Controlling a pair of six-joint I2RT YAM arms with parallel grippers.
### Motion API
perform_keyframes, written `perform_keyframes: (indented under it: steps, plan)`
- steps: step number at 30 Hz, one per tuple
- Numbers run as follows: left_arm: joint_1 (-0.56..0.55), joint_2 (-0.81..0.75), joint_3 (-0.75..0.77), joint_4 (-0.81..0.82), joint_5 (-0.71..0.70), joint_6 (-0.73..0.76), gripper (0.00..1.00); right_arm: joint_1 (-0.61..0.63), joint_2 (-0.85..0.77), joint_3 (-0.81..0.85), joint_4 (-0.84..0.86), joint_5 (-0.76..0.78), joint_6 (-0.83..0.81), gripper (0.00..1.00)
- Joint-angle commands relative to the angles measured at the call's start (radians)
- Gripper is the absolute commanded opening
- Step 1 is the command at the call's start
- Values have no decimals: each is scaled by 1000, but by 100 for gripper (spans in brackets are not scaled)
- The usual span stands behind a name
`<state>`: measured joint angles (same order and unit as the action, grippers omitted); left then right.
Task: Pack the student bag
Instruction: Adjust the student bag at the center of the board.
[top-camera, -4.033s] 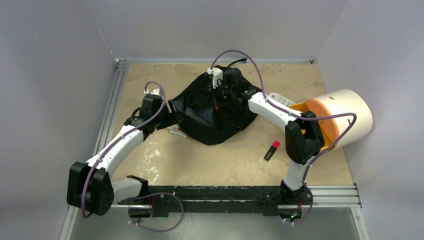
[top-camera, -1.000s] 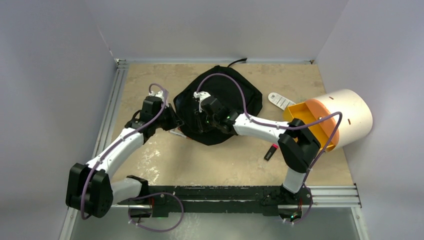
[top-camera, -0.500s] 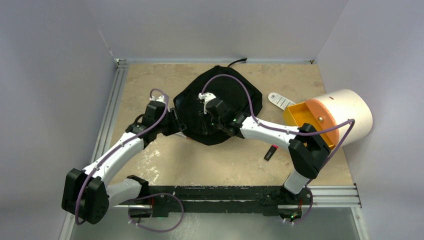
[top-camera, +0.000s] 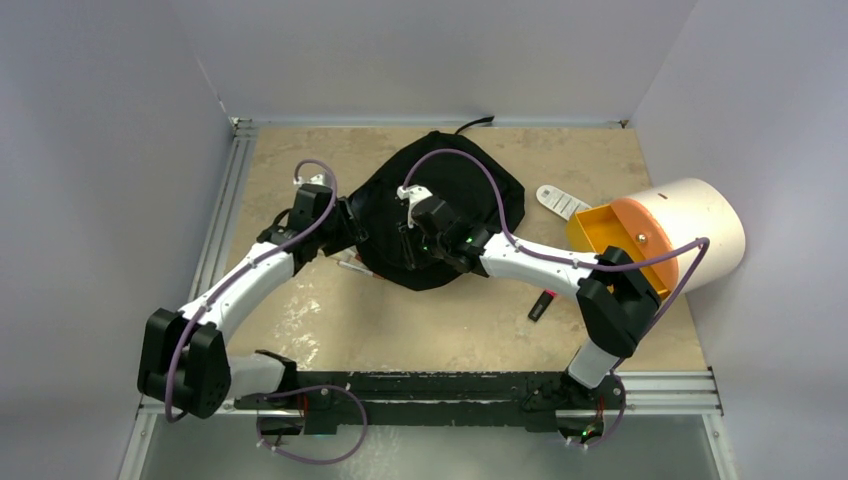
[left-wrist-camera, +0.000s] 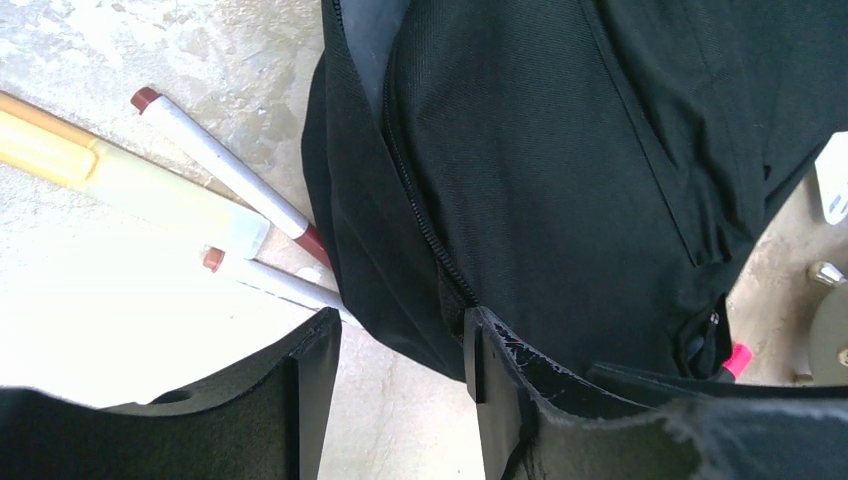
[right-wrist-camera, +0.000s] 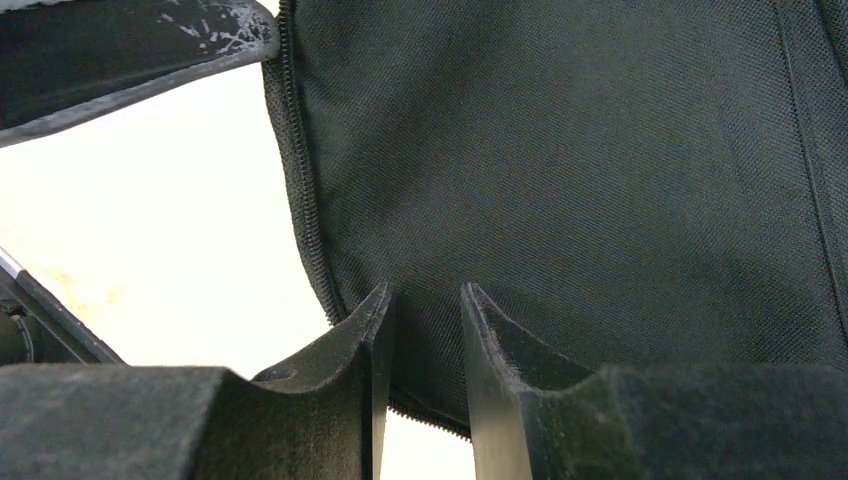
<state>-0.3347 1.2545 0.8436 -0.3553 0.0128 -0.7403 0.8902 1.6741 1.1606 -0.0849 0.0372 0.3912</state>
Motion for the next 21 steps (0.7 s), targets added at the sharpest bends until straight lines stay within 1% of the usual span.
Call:
perform_keyframes:
  steps: [1,9,17,21]
  plan:
    - [8,23,43,49,-44,10,48,6,-22,8,10,7,9,34]
    - [13,98,69,85,-42,18,48,7,-17,10,11,0,12,34]
    - [13,161,56,120,-18,24,47,7,-14,7,13,-1,14,34]
    - [13,167,35,125,-17,20,47,7,-23,11,5,6,13,35]
